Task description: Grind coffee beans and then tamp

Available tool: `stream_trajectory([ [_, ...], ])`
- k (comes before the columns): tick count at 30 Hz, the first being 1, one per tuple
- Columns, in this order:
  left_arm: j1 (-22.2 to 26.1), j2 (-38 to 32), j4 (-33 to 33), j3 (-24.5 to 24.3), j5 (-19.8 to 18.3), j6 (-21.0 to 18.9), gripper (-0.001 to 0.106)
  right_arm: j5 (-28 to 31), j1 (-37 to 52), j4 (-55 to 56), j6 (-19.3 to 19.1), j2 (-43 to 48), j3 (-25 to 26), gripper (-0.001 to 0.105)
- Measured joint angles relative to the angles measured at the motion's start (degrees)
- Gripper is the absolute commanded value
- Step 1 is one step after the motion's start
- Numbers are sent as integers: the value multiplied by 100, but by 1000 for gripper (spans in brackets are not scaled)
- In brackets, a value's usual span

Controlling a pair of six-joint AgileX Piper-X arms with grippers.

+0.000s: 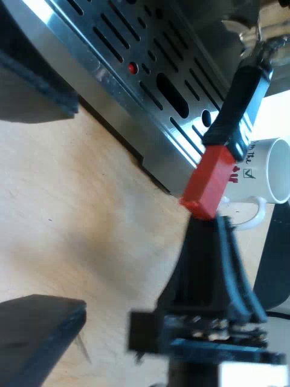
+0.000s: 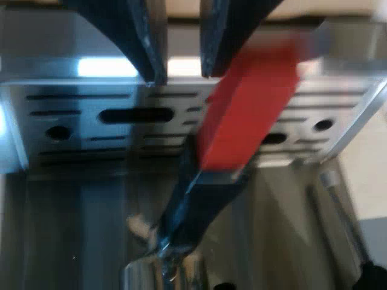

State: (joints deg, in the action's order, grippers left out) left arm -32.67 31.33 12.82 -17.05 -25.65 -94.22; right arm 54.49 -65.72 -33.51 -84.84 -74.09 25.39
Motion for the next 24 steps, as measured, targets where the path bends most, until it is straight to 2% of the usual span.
stream_trajectory([
  [9,0,0,0,0,0,0,62,185,-82,-16,-97,0,0,16],
  [14,0,0,0,0,0,0,62,453,-362,-16,-536,11,0,16],
  [19,0,0,12,0,0,0,62,893,-676,-16,-714,135,0,16],
  [20,0,0,12,0,0,0,62,1009,-809,-16,-909,216,0,16],
  [24,0,0,12,0,0,0,62,1034,-1036,-16,-1141,353,0,16],
])
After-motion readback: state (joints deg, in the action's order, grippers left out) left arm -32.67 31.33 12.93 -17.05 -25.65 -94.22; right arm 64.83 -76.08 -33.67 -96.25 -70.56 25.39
